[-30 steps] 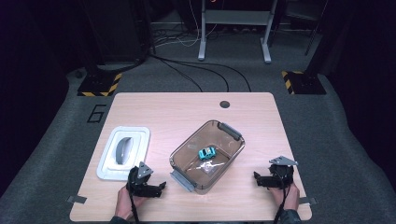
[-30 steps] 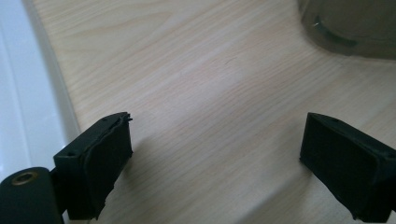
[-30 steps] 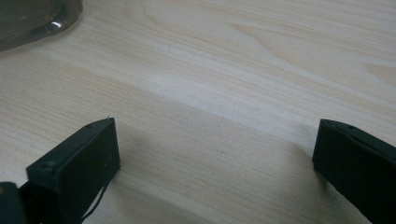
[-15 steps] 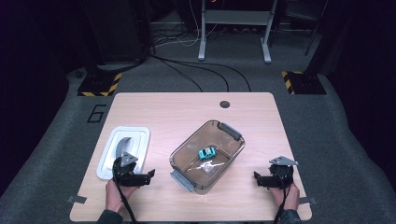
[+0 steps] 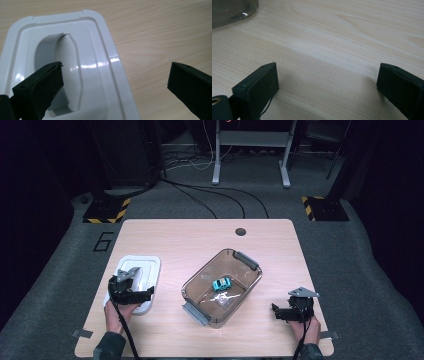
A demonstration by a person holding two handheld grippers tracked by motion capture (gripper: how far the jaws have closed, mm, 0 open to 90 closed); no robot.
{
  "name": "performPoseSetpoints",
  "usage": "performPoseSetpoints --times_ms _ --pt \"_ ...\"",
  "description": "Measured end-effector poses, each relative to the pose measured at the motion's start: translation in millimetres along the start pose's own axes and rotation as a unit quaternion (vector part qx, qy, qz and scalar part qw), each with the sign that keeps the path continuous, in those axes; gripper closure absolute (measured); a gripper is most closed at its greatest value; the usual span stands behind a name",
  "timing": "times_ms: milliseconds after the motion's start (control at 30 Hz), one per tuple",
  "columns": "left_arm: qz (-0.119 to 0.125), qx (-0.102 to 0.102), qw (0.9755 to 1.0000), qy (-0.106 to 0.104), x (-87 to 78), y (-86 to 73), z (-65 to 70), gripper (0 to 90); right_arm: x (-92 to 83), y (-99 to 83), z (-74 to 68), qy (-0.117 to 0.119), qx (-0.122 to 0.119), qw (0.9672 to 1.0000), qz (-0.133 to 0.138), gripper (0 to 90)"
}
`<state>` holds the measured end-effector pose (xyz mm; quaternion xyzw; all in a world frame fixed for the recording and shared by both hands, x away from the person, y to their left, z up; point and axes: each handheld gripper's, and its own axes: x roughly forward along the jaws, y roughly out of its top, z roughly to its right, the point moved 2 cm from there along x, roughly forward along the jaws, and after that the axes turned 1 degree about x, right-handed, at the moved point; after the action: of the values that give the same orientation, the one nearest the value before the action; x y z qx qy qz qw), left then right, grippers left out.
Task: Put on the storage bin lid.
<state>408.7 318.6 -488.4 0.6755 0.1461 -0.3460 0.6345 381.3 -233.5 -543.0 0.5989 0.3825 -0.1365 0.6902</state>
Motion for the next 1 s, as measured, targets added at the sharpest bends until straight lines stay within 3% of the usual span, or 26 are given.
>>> performPoseSetpoints --times_ms 33,100,200,333,400,433,467,567,633,667,733,1000 --pt "0.007 -0.015 0.9997 0.015 3.1 2.8 -10.0 0.0 0.1 0.1 -0.1 0.000 0.001 1.0000 0.001 3.1" --pt "0.002 -0.025 0.9994 0.023 7.0 4.3 -20.9 0.0 0.1 0.1 0.1 0.000 0.000 1.0000 0.000 3.1" --pt "-0.005 -0.037 0.9986 0.038 15.2 4.1 -29.3 0.0 0.1 0.1 -0.1 0.000 0.001 1.0000 0.000 3.1" --pt "-0.026 -0.052 0.9976 0.038 26.7 -0.3 -35.2 0.0 0.0 0.0 0.1 0.000 0.000 1.0000 0.000 3.1" --pt "-0.030 -0.057 0.9977 0.021 30.6 -2.0 -38.4 0.2 0.0 0.0 0.1 0.000 0.000 1.0000 0.000 3.1" --pt "-0.030 -0.056 0.9979 0.013 31.6 -2.4 -38.9 9.9 0.0 0.0 0.1 0.000 0.000 1.0000 0.000 3.1" --pt "-0.030 -0.054 0.9979 0.017 33.0 -3.1 -39.9 24.9 0.0 0.0 0.1 0.000 0.000 1.0000 0.000 3.1" --pt "-0.031 -0.057 0.9975 0.027 33.7 -4.4 -43.3 43.4 0.0 0.0 0.0 0.000 0.000 1.0000 0.000 3.3" --pt "-0.019 -0.062 0.9969 0.045 33.3 -6.4 -48.4 55.5 0.0 0.0 0.0 0.000 0.000 1.0000 0.000 3.3" --pt "-0.016 -0.064 0.9969 0.043 33.1 -7.0 -48.9 61.1 0.0 0.0 0.0 0.000 0.000 1.0000 0.000 3.4" --pt "-0.012 -0.060 0.9968 0.052 32.4 -7.2 -50.9 65.3 -0.1 -0.1 0.0 0.001 0.000 1.0000 0.001 3.5" --pt "-0.001 -0.038 0.9985 0.040 18.5 -1.7 -48.8 66.8 -0.1 -0.1 -0.2 0.001 0.000 1.0000 0.001 3.6"
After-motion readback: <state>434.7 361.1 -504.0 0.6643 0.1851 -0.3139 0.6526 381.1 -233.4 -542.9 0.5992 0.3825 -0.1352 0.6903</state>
